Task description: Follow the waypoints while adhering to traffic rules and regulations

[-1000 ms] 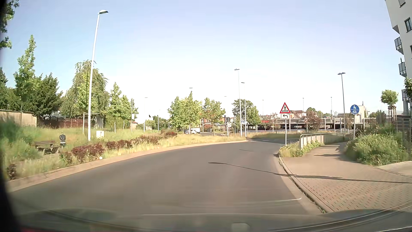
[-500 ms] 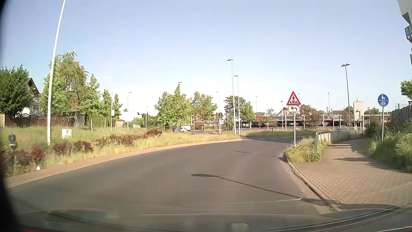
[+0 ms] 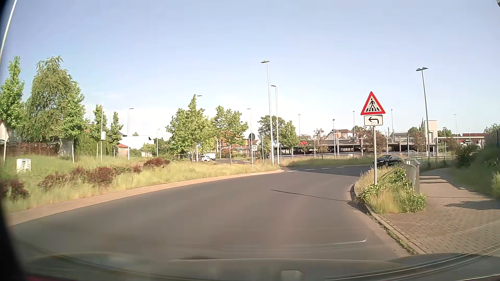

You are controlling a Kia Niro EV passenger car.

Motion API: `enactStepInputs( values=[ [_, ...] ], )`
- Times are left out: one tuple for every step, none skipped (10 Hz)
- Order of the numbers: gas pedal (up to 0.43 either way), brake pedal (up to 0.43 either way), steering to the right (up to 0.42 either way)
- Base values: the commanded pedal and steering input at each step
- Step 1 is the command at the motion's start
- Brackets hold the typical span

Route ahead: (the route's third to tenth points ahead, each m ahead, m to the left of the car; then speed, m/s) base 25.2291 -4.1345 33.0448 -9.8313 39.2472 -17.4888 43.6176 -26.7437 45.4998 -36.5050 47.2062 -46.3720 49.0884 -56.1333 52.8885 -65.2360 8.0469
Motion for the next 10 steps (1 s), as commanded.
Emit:
enactStepInputs(
  values=[
    [0.028, 0.012, 0.066],
    [0.028, 0.012, 0.07],
    [0.028, 0.012, 0.072],
    [0.028, 0.012, 0.074],
    [0.028, 0.012, 0.076],
    [0.028, 0.012, 0.079],
    [0.028, 0.012, 0.082],
    [0.028, 0.012, 0.085],
    [0.028, 0.012, 0.087],
    [0.028, 0.012, 0.088]
  ],
)
